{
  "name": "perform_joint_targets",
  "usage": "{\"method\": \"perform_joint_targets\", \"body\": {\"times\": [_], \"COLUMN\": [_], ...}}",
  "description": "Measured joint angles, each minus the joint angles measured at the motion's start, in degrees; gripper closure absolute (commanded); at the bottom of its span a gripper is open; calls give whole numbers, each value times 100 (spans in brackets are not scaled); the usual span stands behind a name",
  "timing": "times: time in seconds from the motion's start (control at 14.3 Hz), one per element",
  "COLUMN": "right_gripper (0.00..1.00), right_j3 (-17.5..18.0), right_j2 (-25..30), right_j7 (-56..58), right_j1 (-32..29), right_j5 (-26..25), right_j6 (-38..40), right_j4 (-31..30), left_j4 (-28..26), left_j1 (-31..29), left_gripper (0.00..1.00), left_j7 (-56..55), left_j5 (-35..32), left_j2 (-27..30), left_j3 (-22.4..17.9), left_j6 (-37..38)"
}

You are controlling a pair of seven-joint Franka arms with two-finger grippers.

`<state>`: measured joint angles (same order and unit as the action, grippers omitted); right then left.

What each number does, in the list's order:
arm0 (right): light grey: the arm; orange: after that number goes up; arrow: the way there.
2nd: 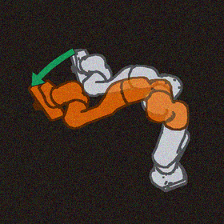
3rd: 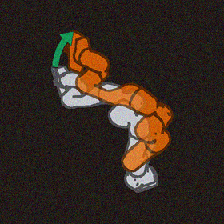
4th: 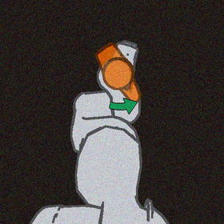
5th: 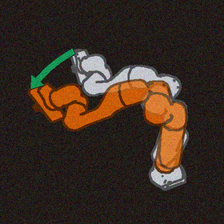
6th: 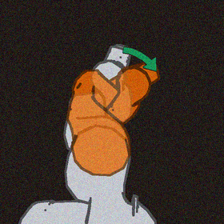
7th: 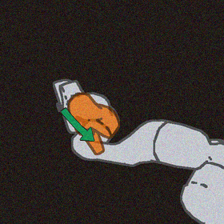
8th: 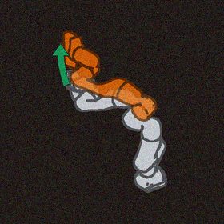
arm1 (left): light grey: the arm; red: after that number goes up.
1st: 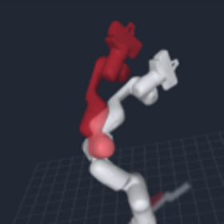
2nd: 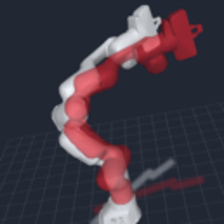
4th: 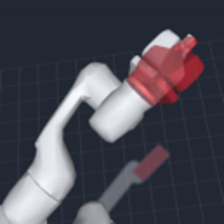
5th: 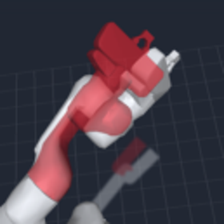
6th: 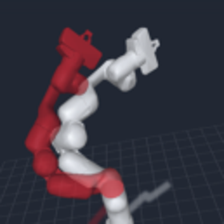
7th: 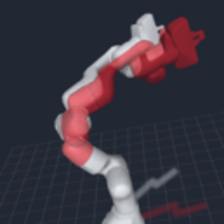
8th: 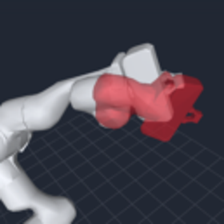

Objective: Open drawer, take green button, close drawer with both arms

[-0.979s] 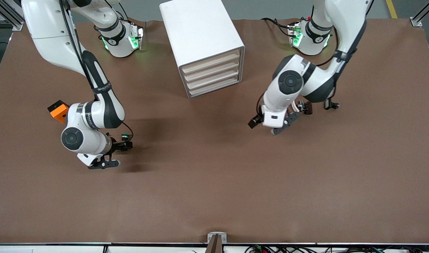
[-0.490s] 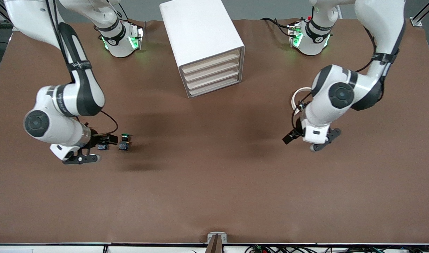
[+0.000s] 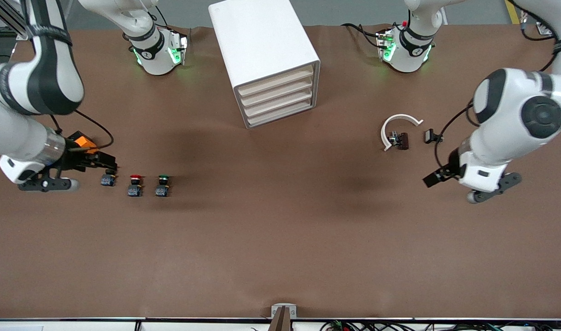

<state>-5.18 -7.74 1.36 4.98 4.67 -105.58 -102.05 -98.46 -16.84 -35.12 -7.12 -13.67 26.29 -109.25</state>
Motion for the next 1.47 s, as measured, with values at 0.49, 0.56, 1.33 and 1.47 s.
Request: {"method": "perform_joint_targets", "body": {"times": [0.49,0.56,1.33,1.47], "right_gripper": [0,0,0,0], "right_j3": [0,0,-1,1], "right_j2": [241,241,236,236], "right_j7": [0,0,0,0], "right_j1": [-148,-151,-238,-238], "right_j5": [-202,-289,-394,-393], "right_j6": [1143,1190,1563,1563], "right_j4": [951,1095,1832,1837], "left_j4": [728,726,284,208], "left_j1": [-422,-380,1325,1361], "left_gripper": [0,0,0,0], "left_j7": [1698,1919,2920,3085], "left_j5": [-4,-2,655,661], "left_j2": [518,653,1960,2043], "left_j3": [-56,-189,-1990,-1989], "left_j6": [831,878,1815,1833]}}
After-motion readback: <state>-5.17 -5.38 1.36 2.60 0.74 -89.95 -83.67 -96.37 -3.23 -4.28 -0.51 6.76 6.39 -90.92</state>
